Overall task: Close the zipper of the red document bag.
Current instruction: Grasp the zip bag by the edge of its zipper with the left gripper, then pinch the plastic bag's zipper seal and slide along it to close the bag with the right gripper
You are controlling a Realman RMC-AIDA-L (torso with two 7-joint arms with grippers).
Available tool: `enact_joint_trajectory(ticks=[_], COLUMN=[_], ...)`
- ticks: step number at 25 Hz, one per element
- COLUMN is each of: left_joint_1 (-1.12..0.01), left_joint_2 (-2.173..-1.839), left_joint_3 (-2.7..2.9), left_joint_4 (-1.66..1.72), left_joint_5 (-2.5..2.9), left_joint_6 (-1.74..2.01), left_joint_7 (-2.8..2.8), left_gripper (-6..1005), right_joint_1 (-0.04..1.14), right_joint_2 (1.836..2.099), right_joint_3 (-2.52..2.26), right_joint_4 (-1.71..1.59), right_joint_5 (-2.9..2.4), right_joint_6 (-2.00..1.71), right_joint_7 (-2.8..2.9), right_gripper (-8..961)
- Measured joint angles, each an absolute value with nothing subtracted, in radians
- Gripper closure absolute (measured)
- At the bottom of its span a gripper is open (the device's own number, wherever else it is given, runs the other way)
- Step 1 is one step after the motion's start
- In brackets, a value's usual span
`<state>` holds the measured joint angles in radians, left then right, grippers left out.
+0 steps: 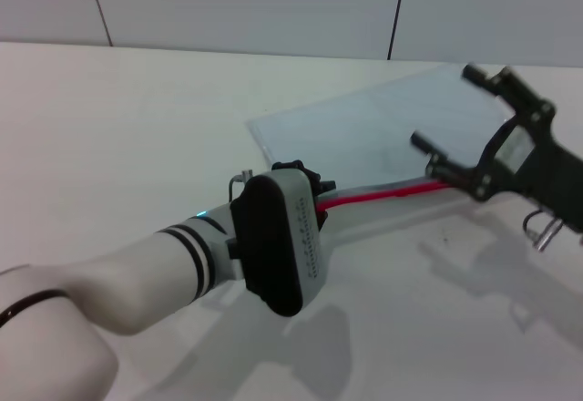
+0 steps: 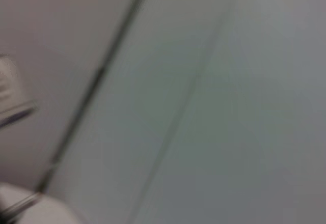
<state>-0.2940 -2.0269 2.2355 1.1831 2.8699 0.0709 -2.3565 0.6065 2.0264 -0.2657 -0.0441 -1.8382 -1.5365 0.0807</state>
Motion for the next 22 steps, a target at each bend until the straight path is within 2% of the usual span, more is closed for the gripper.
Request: enact_joint_trajectory(ticks=[13,22], left_joint_1=[-0.254,-0.248], left_joint_2=[-2.029,-2.028], left_joint_3=[2.242,2.244], left_joint_4=[1.173,1.178], left_joint_5=[2.859,2.861], left_joint_6=[-0.049,-0.050], left_joint_7=[-2.283,-2.281], left_gripper=[945,946], right_joint_1=[0.641,0.644], right_joint_2=[2.033,2.033], right_joint_3=[-0.260,-0.261], right_joint_4=[0.067,0.082], right_joint_5=[-1.935,-1.940], right_joint_6=[-1.337,-1.281], right_joint_7=[-0.301,-0.356], right_gripper=[87,93])
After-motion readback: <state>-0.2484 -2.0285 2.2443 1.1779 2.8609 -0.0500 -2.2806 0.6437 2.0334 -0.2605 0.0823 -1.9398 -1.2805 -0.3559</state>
